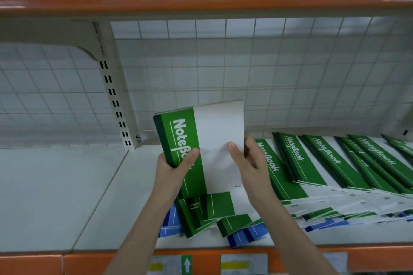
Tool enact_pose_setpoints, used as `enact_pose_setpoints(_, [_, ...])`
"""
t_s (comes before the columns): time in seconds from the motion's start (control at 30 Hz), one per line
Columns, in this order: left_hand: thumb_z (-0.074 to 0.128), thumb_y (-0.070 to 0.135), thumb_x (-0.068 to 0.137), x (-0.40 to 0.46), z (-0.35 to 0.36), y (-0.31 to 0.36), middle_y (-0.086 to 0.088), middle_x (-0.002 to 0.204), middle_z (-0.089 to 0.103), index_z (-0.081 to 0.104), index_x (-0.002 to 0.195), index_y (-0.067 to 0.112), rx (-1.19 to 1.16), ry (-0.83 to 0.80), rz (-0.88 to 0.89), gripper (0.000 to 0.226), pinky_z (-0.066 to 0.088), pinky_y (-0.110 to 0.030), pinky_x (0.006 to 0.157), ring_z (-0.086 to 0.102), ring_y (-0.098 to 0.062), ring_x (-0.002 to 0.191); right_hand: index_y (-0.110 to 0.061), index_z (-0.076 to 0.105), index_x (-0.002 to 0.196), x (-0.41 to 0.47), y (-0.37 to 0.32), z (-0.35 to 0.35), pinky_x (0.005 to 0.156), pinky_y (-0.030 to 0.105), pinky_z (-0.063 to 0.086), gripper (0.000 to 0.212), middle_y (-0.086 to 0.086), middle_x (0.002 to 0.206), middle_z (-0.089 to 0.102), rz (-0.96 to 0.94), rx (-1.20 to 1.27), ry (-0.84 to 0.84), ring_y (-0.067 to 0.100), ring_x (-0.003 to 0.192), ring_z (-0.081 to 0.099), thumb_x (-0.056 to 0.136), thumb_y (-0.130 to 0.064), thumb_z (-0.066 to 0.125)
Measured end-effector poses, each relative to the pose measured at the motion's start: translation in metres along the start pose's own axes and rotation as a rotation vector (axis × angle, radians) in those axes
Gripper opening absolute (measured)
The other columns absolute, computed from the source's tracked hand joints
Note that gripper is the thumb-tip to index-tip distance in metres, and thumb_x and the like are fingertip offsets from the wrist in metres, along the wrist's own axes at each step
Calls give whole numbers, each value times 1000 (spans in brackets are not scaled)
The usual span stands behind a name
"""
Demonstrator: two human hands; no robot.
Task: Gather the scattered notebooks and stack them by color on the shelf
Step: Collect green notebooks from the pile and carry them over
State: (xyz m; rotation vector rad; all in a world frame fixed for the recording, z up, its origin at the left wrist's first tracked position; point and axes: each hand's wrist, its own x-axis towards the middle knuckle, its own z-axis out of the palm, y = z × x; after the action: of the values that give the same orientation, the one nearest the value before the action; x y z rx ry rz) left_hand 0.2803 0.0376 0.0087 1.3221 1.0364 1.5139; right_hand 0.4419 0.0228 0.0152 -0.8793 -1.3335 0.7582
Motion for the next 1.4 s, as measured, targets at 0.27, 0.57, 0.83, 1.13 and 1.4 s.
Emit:
enact_pose_setpoints(0.27, [69,45,66,1,0,-12,11,86,74,71,85,39,35,-21,-74,21,54,-19,59,71,-8,78,-20,34,67,2,1,7,47,15,31,33,-7,58,33,103,-359,16,2,46,32,100,-23,42])
enact_pose_setpoints(0.57, [52,23,97,10,-4,-23,-13,101,69,59,113,8,111,-6,-418,22,53,-27,55,68,-25,79,-5,61,94,14,0,-14,47,11,29,16,2,80,54,251,-1042,-16,11,64,47,95,-3,45])
enact_pose_setpoints(0.83, [51,23,98,4,-2,-36,-6,97,68,59,113,13,258,54,-356,20,54,-36,74,67,-24,85,-9,60,99,4,-4,-20,70,24,50,12,5,101,63,350,-1400,-168,18,101,57,95,-19,57])
enact_pose_setpoints(1.13, [53,24,97,2,-2,-37,-2,94,68,57,107,19,235,58,-360,12,53,-34,71,67,-24,84,-9,58,100,22,-20,1,55,24,40,21,2,81,61,193,-1575,-266,19,79,63,87,6,54])
enact_pose_setpoints(1.4, [48,10,96,3,-2,-37,-2,73,57,51,78,16,253,42,-329,19,43,-16,48,54,-12,61,-3,57,104,18,-38,73,59,30,42,17,14,93,64,5,-1281,-327,28,82,63,88,2,53])
